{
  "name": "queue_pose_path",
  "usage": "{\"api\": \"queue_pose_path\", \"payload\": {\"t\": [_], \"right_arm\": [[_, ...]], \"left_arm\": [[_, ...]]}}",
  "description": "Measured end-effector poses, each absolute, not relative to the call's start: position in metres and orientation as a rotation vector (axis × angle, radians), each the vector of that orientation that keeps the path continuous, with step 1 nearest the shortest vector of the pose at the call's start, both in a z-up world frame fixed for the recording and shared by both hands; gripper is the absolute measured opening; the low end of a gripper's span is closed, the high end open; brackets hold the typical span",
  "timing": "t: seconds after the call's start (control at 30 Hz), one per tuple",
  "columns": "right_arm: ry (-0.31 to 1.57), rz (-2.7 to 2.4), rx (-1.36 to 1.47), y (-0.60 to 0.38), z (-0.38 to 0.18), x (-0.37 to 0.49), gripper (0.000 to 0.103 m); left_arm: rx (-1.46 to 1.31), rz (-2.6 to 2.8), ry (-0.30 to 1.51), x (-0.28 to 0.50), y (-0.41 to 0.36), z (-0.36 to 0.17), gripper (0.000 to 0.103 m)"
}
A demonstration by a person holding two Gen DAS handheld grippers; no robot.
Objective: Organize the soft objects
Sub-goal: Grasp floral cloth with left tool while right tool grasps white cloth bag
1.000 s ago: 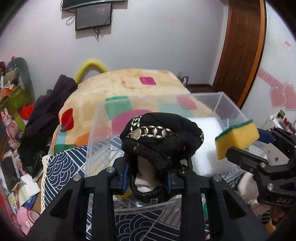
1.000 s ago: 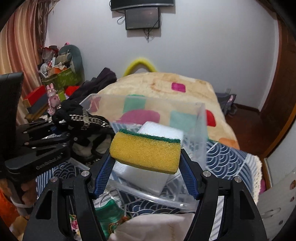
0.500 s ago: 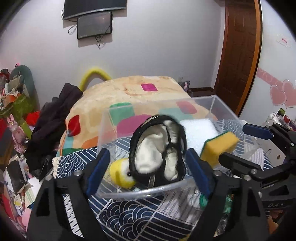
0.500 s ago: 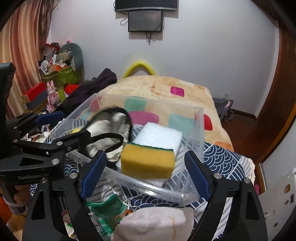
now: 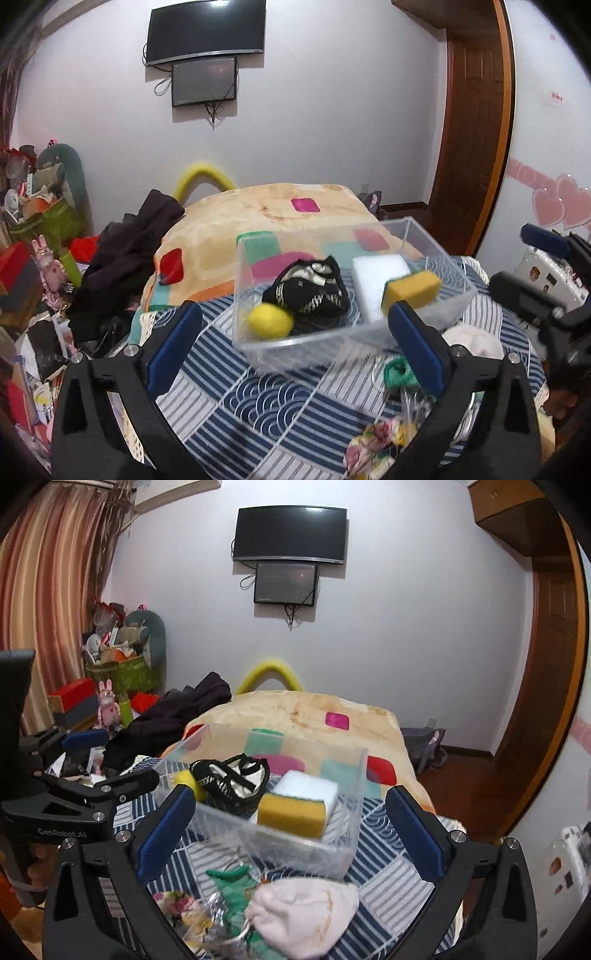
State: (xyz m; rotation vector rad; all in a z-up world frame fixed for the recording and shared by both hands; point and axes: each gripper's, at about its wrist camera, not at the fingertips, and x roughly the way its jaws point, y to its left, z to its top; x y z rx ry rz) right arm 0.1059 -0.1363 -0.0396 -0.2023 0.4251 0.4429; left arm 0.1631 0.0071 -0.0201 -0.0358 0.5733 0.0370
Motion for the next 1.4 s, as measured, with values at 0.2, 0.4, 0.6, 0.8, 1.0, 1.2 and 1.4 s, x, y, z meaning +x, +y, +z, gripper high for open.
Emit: {"api": "queue_pose_path", "payload": {"t": [0.2,0.4,0.6,0.8,1.0,1.2,1.4], "right_arm": [[0.513,0.423,-0.138,-0.152,-0.065,0.106,0.103],[0.580,0.360,-0.114,-0.166,-0.088,0.107,0.103],[0.625,0.357,-0.112,-0.169,-0.107,0.104,0.103],[0.651,0.382,-0.076,-0.168,-0.118,0.108,0.101],[0.689,0.442,-0.013,-0.181,-0.125,0.111,0.085],[0.720,0.490,-0.025,-0.176,-0.131,0.110,0.045],[0.680,0.485,-0.035,-0.177,-0.123,0.100,0.031]], "left_arm": [[-0.027,0.027,0.624,0.144,0.004,-0.042,0.102],[-0.058,0.000,0.719,0.132,0.002,-0.079,0.102],[-0.084,-0.009,0.805,0.127,-0.001,-0.118,0.102],[-0.076,-0.075,0.830,0.118,-0.018,-0.135,0.101],[-0.091,-0.115,0.890,0.121,-0.026,-0.151,0.074],[-0.021,-0.128,0.833,0.107,-0.044,-0.153,0.033],[-0.035,-0.144,0.831,0.099,-0.048,-0.150,0.013]]}}
